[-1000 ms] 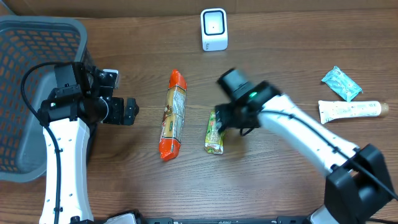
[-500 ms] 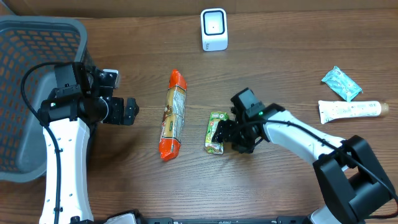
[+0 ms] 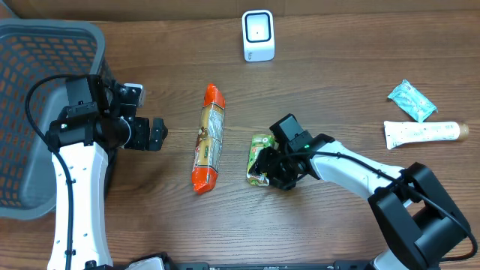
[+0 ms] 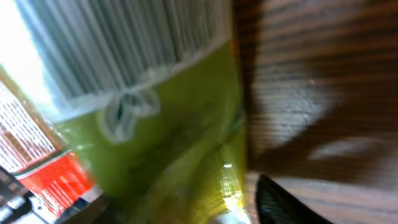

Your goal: Scan the item barcode

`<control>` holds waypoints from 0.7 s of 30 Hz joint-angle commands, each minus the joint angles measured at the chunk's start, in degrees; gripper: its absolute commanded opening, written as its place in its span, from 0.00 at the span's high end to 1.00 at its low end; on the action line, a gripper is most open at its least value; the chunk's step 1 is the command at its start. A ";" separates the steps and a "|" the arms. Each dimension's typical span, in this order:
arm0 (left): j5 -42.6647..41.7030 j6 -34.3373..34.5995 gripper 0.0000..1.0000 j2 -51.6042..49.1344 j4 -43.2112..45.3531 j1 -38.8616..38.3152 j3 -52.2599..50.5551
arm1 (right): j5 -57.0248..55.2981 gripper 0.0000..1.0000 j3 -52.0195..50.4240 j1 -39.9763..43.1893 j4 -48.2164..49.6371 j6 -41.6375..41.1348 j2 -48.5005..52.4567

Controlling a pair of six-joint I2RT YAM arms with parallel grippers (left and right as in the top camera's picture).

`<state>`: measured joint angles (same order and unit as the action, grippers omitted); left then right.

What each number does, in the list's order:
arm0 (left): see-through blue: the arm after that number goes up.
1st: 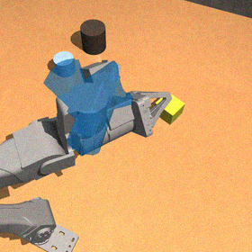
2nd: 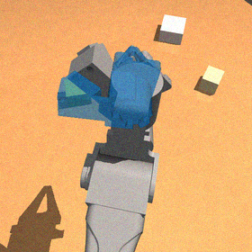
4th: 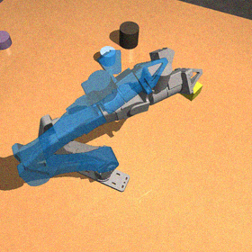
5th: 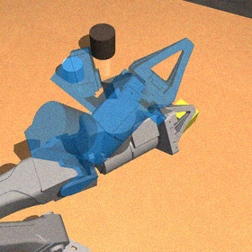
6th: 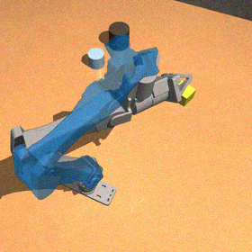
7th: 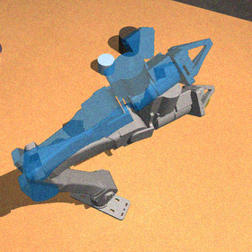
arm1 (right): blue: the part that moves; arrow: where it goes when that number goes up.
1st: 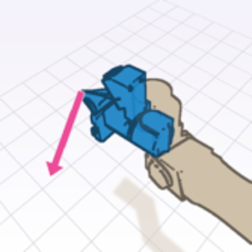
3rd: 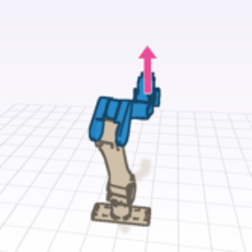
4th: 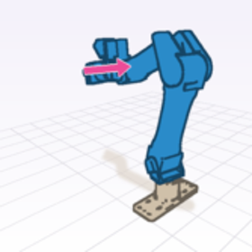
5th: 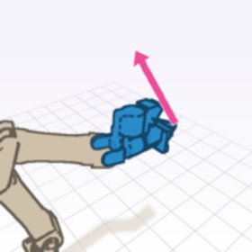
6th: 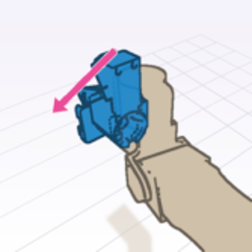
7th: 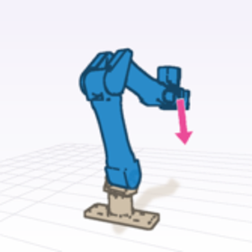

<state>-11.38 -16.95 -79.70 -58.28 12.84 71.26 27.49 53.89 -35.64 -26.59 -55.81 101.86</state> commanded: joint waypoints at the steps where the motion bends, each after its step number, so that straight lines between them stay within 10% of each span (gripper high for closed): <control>1: -0.46 -1.07 0.00 -0.35 0.02 -0.11 0.98 | -0.39 0.52 -0.37 -0.04 -0.04 -1.46 0.76; 9: -0.46 -1.07 0.00 -0.35 0.02 -0.11 0.98 | -0.07 0.96 -0.11 -0.02 0.61 0.79 0.74; 21: -0.46 -1.07 0.00 -0.33 0.02 -0.11 0.98 | -23.82 0.96 12.20 0.55 -21.27 19.12 -5.86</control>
<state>-11.38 -16.95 -79.70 -58.28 12.84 71.26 18.48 59.92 -35.24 -43.05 -43.92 99.68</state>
